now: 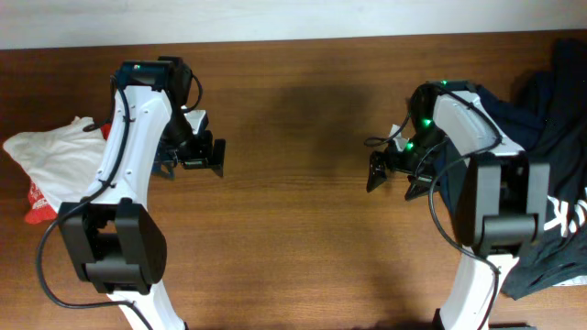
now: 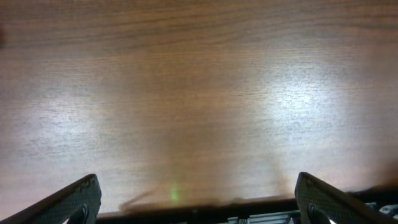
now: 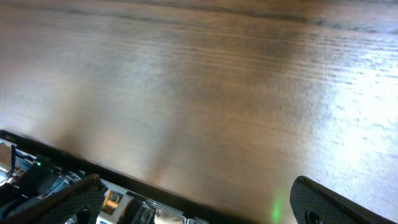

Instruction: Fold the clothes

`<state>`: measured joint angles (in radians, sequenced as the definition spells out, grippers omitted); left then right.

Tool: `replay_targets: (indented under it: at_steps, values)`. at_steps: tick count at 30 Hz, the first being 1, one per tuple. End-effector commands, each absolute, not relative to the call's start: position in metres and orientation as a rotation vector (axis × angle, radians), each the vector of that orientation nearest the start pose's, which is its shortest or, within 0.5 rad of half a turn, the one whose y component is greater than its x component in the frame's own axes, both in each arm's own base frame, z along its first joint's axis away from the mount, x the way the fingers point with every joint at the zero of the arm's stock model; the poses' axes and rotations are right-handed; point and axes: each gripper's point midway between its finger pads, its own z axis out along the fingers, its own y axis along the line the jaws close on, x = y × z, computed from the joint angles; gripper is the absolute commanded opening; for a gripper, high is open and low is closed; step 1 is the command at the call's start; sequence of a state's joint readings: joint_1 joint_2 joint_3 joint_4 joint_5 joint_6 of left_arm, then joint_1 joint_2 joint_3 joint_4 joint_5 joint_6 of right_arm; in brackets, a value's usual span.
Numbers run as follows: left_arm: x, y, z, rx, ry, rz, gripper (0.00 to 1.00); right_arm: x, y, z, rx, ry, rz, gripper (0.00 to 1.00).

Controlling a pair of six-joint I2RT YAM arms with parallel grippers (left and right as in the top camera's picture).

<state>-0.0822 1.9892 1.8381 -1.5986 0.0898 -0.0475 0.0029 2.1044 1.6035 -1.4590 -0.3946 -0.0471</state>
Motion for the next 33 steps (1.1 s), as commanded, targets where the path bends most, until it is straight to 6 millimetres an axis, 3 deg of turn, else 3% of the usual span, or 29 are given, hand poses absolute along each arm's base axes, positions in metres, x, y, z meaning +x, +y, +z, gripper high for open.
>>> replay_targets:
  at_steps: [1, 3, 9, 12, 19, 22, 31, 33]
  values:
    - [0.325, -0.041, 0.153, 0.024, 3.287, -0.132, 0.99, 0.314, 0.060, 0.102, -0.025, 3.284, 0.607, 0.99]
    - [0.318, -0.040, 0.161, 0.027, 3.244, -0.135, 0.99, 0.314, 0.056, 0.113, -0.038, 3.193, 0.544, 0.99]
    - [0.290, -0.038, 0.176, 0.047, 2.875, -0.155, 0.99, 0.304, 0.049, 0.158, -0.040, 2.801, 0.415, 0.99]
    - [0.268, -0.035, 0.192, 0.057, 2.617, -0.158, 0.99, 0.282, 0.037, 0.185, -0.054, 2.606, 0.296, 0.99]
    - [0.219, -0.031, 0.219, 0.066, 2.342, -0.163, 0.99, 0.220, 0.033, 0.230, -0.071, 2.392, 0.244, 0.99]
    - [0.213, -0.031, 0.227, 0.067, 2.301, -0.164, 0.99, 0.207, 0.033, 0.238, -0.075, 2.357, 0.241, 0.98]
    - [0.213, -0.031, 0.226, 0.067, 2.306, -0.164, 0.99, 0.206, 0.033, 0.235, -0.074, 2.369, 0.241, 0.99]
    - [0.213, -0.031, 0.226, 0.067, 2.306, -0.164, 0.99, 0.207, 0.026, 0.236, -0.067, 2.359, 0.181, 0.99]
